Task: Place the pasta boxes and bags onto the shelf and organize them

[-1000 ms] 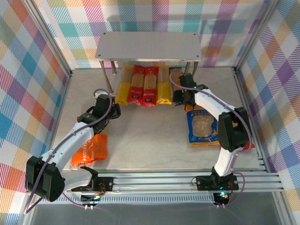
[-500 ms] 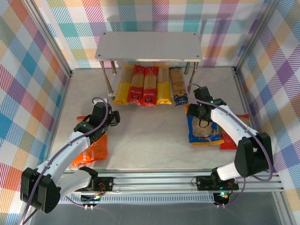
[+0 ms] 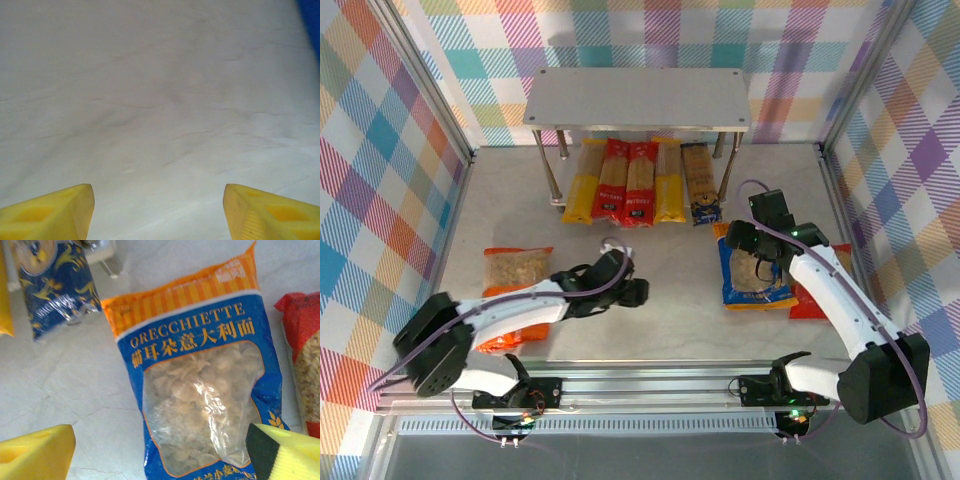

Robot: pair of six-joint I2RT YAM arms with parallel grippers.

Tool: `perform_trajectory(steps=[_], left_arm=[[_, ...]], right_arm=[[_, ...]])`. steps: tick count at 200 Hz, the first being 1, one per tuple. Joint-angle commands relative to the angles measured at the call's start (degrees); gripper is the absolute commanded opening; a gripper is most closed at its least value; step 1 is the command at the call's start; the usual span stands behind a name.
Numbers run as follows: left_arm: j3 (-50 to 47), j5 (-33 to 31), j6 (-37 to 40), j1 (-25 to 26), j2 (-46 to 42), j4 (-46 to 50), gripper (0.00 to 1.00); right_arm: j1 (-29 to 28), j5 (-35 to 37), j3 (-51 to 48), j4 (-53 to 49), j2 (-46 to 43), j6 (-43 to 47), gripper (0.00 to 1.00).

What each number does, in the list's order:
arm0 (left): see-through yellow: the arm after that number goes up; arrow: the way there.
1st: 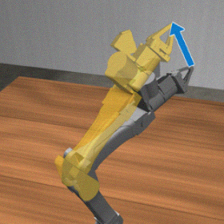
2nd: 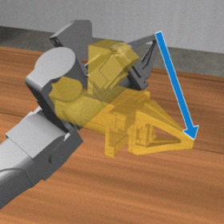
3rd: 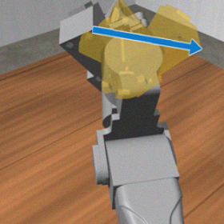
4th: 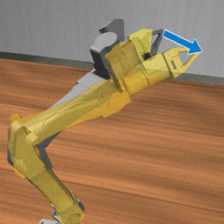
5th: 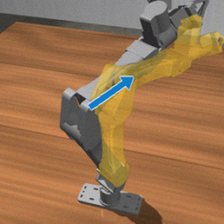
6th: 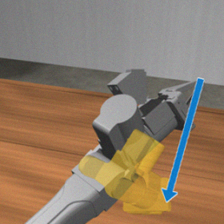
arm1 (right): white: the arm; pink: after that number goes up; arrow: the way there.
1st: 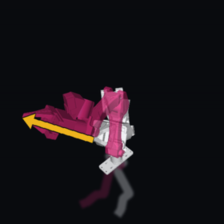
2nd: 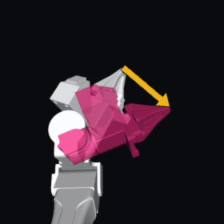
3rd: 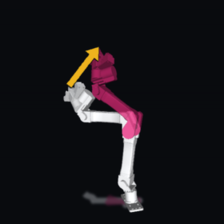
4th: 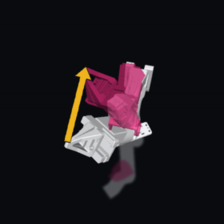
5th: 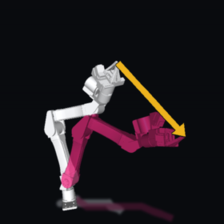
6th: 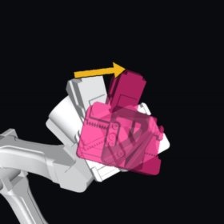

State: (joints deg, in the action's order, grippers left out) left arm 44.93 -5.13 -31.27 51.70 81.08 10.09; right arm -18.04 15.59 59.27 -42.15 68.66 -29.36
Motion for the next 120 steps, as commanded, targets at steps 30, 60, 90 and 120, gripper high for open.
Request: perform_trajectory(steps=[30,60,90,120], left_arm=[[12.87,16.53,-7.48,4.71,18.31,-19.37,0.67],[20.05,20.95,-7.61,5.95,25.33,-18.73,0.67],[24.01,25.31,-8.86,5.95,30.72,-20.11,0.67],[28.26,28.23,-8.72,5.95,35.17,-19.18,0.65]], right_arm=[[0.3,-1.87,1.55,1.02,-2.48,-0.85,0.91],[0.39,-1.45,1.22,1.15,-3.73,-0.35,0.92],[1.08,-1.33,1.28,1.28,-4.94,0.22,0.93],[2.0,-2.47,1.31,1.53,-5.37,0.15,0.93]])
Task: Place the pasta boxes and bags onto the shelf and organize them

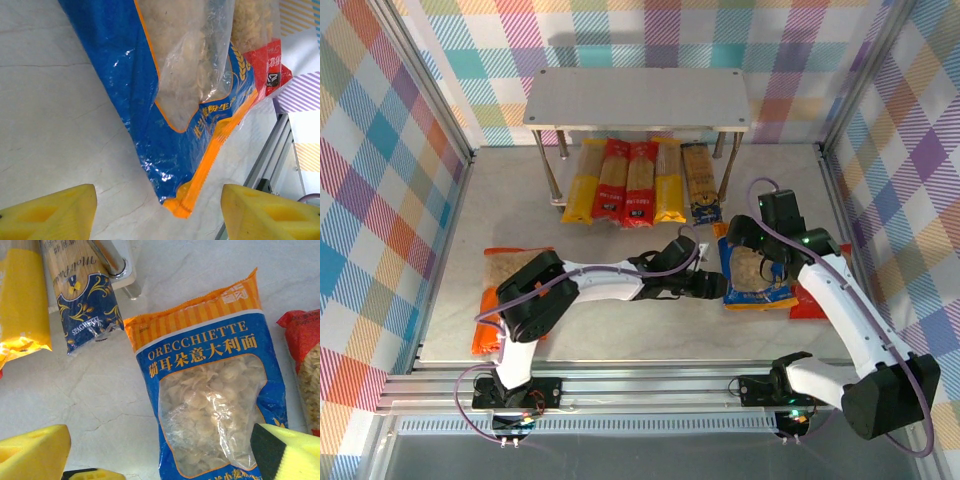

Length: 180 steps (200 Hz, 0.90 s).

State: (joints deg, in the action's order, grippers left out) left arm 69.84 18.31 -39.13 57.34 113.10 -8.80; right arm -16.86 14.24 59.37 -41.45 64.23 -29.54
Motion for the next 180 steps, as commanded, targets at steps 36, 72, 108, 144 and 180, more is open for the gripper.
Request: perform_trajectory(steps=[36,72,108,144,180], left_arm=[[7.04,6.23,-0.16,0.33,6.59,1.55,0.64],[9.86,7.53,-0.24,0.31,9.51,1.17,0.54],[12.52,9.49,-0.86,0.23,12.83,0.46,0.32],[11.92,9.33,-0.95,0.1,12.71,0.07,0.15],[7.16,5.31,1.51,-0.63,7.54,3.66,0.13]], right_arm=[[1.56,-2.11,1.01,0.93,-1.3,0.25,0.93],[2.12,-2.28,0.44,0.76,-2.22,0.33,0.93],[2.58,-2.63,0.06,0.49,-2.45,0.51,0.94],[3.13,-2.9,-0.39,0.46,-2.96,0.53,0.94],[3.59,-3.08,-0.58,0.31,-2.8,0.69,0.94]])
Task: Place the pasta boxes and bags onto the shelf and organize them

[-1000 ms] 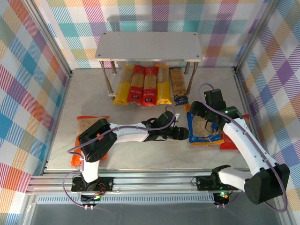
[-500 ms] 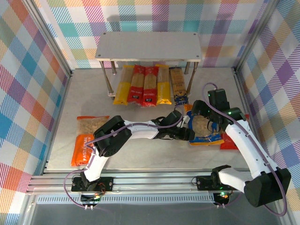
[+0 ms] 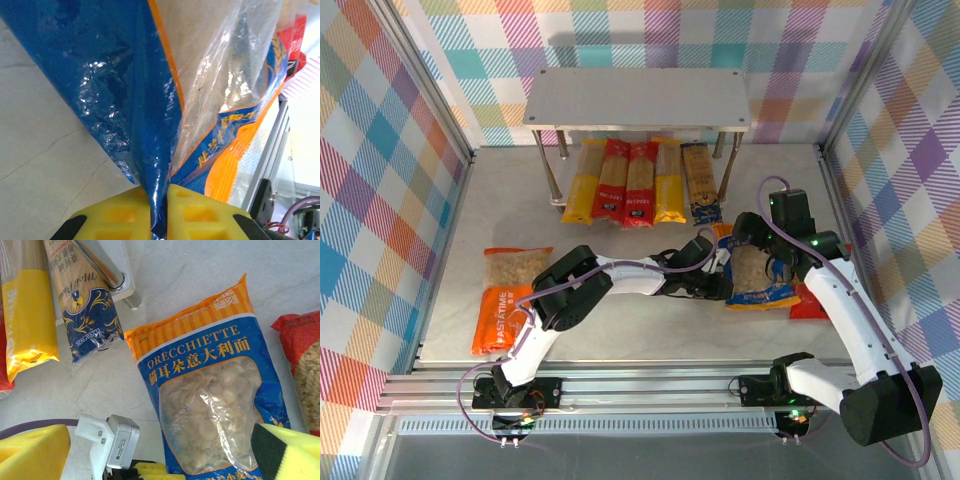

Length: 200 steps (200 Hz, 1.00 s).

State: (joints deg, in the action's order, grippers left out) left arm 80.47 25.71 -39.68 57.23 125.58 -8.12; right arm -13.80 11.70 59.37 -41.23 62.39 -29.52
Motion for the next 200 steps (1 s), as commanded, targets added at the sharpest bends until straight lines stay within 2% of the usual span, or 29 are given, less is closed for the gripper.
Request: perform_trajectory(steps=[1,32,102,126,159,200], left_arm=[[-3.64,-2.26,2.15,-0.53,-5.05,3.13,0.13],[-10.56,-6.55,4.6,-1.48,-11.73,7.88,0.13],[-24.07,-14.43,6.64,-3.43,-25.4,16.77,0.11],[-28.19,-17.19,6.21,-4.02,-29.78,18.39,0.11],[-31.38,-18.84,6.27,-5.14,-33.72,19.84,0.1],[-33.82,-19.88,7.62,-7.64,-38.26,22.91,0.09]], right_arm=[[0.53,-0.55,-0.62,0.09,-0.96,0.63,0.94],[1.81,1.17,-0.91,-0.95,0.07,0.52,0.94],[8.6,3.38,-1.75,-0.98,6.05,0.65,0.96],[12.77,9.02,-1.98,-1.49,10.76,0.12,0.99],[19.33,9.41,-1.56,-2.33,17.85,0.59,0.98],[25.44,10.3,-0.29,-3.27,21.95,2.33,0.99]])
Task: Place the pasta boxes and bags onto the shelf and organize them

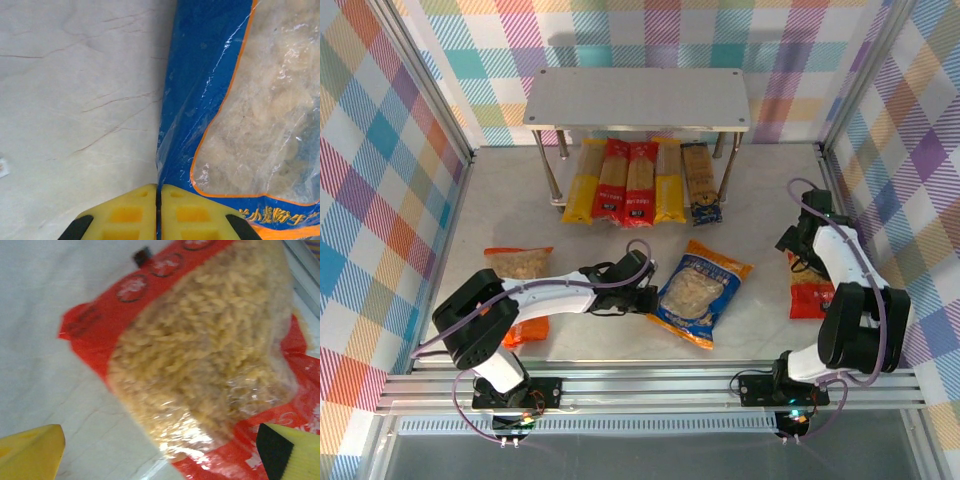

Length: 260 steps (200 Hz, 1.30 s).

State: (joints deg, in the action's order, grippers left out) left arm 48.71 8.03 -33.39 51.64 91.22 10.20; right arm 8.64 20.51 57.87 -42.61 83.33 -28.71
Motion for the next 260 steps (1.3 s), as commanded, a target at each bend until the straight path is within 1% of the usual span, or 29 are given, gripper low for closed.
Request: perform_trajectory(steps=[1,36,39,89,115,136,151,172,200,238,260], left_arm=[[-2.18,-2.22,1.32,-2.14,-4.06,4.67,0.09],[-6.25,-3.03,0.93,-4.89,-10.1,5.32,0.09],[-6.57,-3.24,0.86,-5.04,-10.64,7.0,0.09],[-9.96,-5.93,-0.65,-5.94,-15.87,11.06,0.09],[-12.81,-7.71,-3.25,-6.58,-19.85,13.13,0.09],[-16.62,-6.74,-7.36,-6.86,-22.5,9.73,0.09],[-18.24,-5.45,-9.92,-6.96,-22.34,6.44,0.09],[-17.76,-5.57,-10.57,-6.92,-20.97,6.31,0.09],[-16.29,-7.7,-10.99,-6.97,-21.19,7.63,0.09],[-16.15,-7.58,-12.78,-6.97,-21.87,6.28,0.09],[-16.45,-7.64,-13.37,-6.9,-22.01,6.3,0.09]], right_arm=[[3.15,1.43,1.25,-1.84,1.12,1.54,0.99],[8.22,-1.54,1.7,-0.41,3.69,3.0,1.0],[8.54,-2.02,1.72,-0.12,3.95,3.27,1.0],[11.63,-7.68,3.6,2.25,10.23,6.1,1.0],[12.19,-12.82,4.96,1.89,13.46,7.3,0.99],[12.19,-19.65,5.33,1.61,14.63,8.02,0.96],[12.19,-25.02,5.5,1.07,15.35,8.6,0.92],[12.1,-31.15,5.14,0.3,15.68,9.84,0.88],[10.18,-37.03,4.62,-1.3,15.61,11.18,0.86],[2.1,-37.21,3.22,-3.13,15.76,11.94,0.86],[-0.6,-37.34,1.63,-3.38,14.85,11.57,0.86]])
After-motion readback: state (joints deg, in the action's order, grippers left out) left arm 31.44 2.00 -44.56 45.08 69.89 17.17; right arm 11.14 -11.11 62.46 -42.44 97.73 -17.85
